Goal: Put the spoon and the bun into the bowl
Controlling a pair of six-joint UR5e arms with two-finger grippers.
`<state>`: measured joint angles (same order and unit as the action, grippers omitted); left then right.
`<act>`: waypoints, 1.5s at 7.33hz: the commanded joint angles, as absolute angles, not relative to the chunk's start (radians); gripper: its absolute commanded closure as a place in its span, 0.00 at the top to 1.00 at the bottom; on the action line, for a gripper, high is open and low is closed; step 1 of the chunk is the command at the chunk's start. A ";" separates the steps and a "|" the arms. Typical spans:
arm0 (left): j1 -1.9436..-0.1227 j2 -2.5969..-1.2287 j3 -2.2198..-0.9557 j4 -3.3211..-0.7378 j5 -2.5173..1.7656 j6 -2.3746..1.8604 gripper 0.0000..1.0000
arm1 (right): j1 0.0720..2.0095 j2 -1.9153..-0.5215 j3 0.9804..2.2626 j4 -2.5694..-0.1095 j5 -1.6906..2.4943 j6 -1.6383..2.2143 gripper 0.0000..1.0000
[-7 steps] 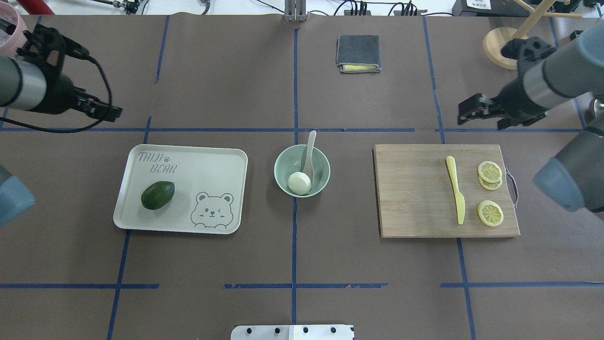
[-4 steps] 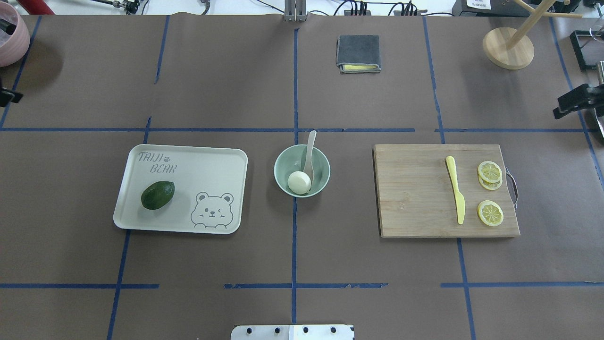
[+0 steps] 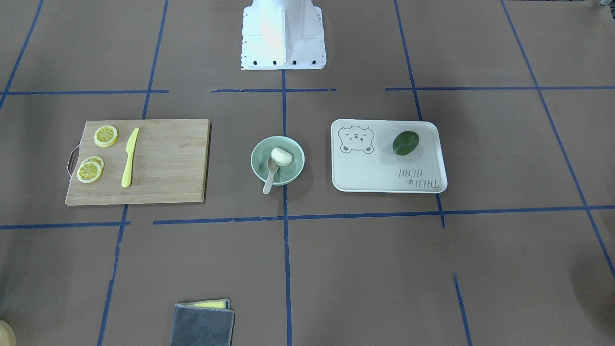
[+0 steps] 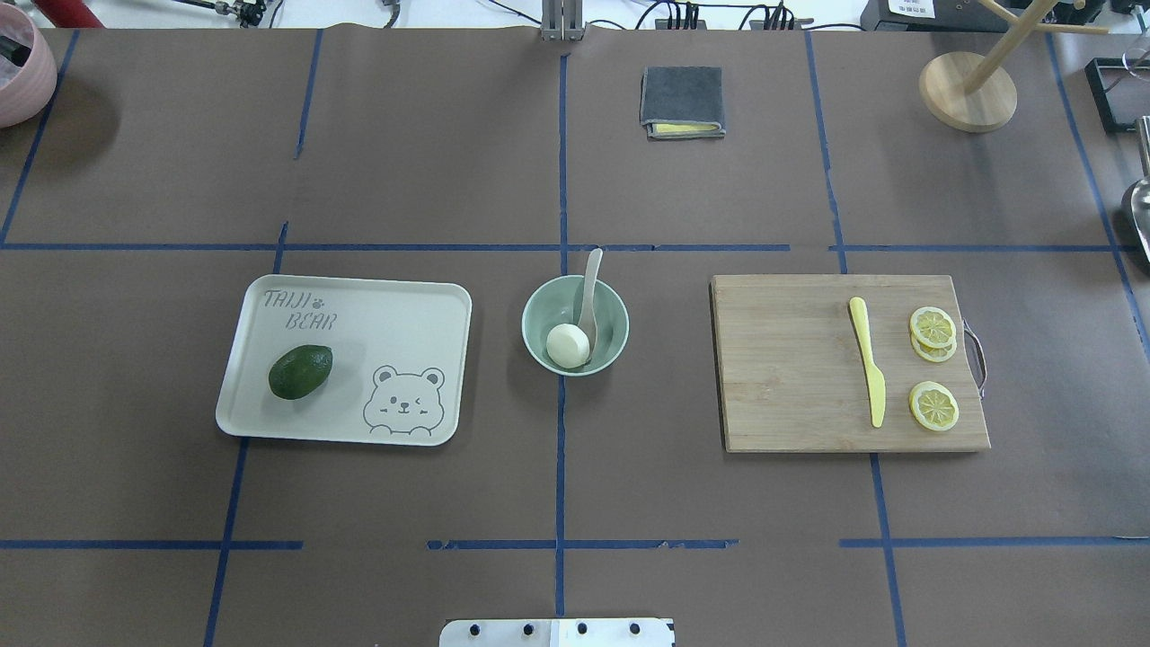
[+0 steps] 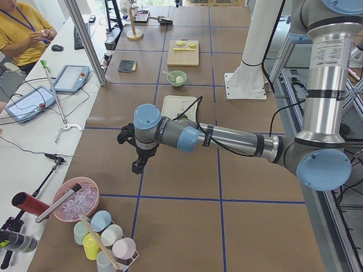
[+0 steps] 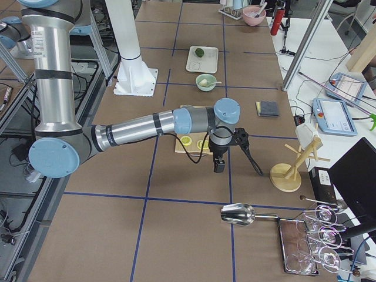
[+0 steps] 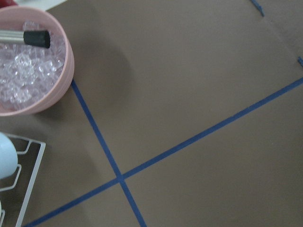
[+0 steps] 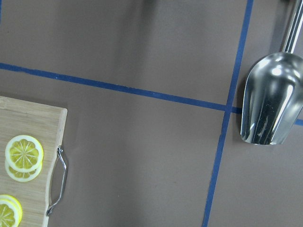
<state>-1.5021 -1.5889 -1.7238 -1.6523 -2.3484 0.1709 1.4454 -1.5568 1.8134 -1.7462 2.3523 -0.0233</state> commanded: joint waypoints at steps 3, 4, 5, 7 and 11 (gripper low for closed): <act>-1.505 -1.549 -1.743 -1.641 -2.348 0.176 1.00 | 1.451 -1.594 1.809 -1.744 2.378 -0.031 1.00; -1.503 -1.565 -1.730 -1.673 -2.352 0.175 1.00 | 1.451 -1.586 1.806 -1.744 2.378 -0.034 1.00; -1.503 -1.565 -1.695 -1.680 -2.350 0.176 1.00 | 1.472 -1.585 1.805 -1.744 2.381 -0.043 1.00; -1.506 -1.578 -1.697 -1.672 -2.338 0.184 1.00 | 1.480 -1.578 1.801 -1.743 2.376 -0.046 1.00; -1.509 -1.562 -1.680 -1.669 -2.324 0.180 1.00 | 1.480 -1.591 1.813 -1.744 2.378 -0.046 1.00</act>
<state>-1.5095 -1.5644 -1.6827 -1.6714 -2.3239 0.1831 1.4802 -1.5889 1.8123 -1.7429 2.3775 -0.0466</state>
